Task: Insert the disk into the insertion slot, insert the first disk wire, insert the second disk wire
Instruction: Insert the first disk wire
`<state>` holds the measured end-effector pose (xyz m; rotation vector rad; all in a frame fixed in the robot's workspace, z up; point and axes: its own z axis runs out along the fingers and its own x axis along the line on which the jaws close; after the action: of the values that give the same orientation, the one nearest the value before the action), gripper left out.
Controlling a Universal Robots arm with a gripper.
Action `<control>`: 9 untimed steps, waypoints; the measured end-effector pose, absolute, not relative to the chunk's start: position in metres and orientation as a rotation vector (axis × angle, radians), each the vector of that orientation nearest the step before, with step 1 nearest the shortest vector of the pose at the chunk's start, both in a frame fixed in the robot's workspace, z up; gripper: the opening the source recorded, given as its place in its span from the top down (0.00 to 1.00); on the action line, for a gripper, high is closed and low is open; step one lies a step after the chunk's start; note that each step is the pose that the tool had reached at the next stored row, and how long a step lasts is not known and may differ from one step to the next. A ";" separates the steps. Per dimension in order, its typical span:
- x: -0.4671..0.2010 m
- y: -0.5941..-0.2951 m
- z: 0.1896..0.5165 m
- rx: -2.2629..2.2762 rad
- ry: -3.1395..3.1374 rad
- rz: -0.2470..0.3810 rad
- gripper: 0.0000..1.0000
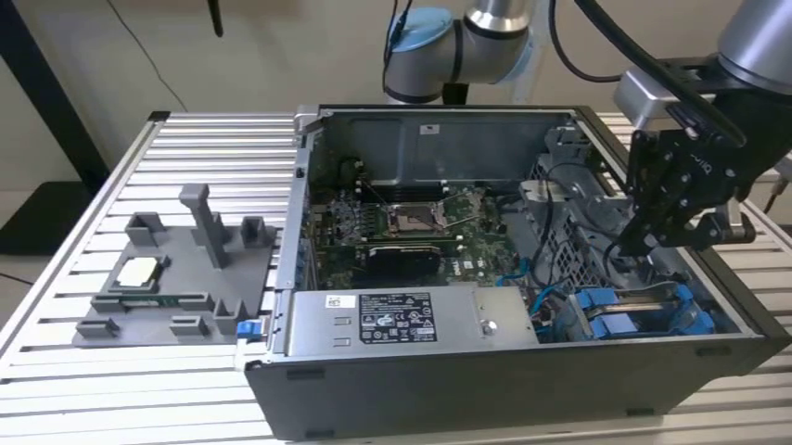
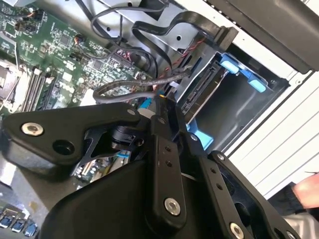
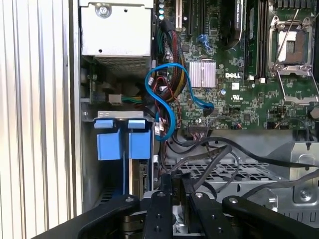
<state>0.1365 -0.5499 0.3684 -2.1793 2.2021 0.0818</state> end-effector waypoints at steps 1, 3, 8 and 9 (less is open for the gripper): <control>0.137 -0.550 0.368 -2.180 2.203 0.080 0.81; 0.138 -0.550 0.367 -2.181 2.204 0.077 0.81; 0.141 -0.551 0.365 -2.185 2.208 0.070 0.81; 0.141 -0.551 0.365 -2.186 2.209 0.068 0.81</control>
<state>0.1410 -0.5515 0.3650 -2.1856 2.2086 0.0683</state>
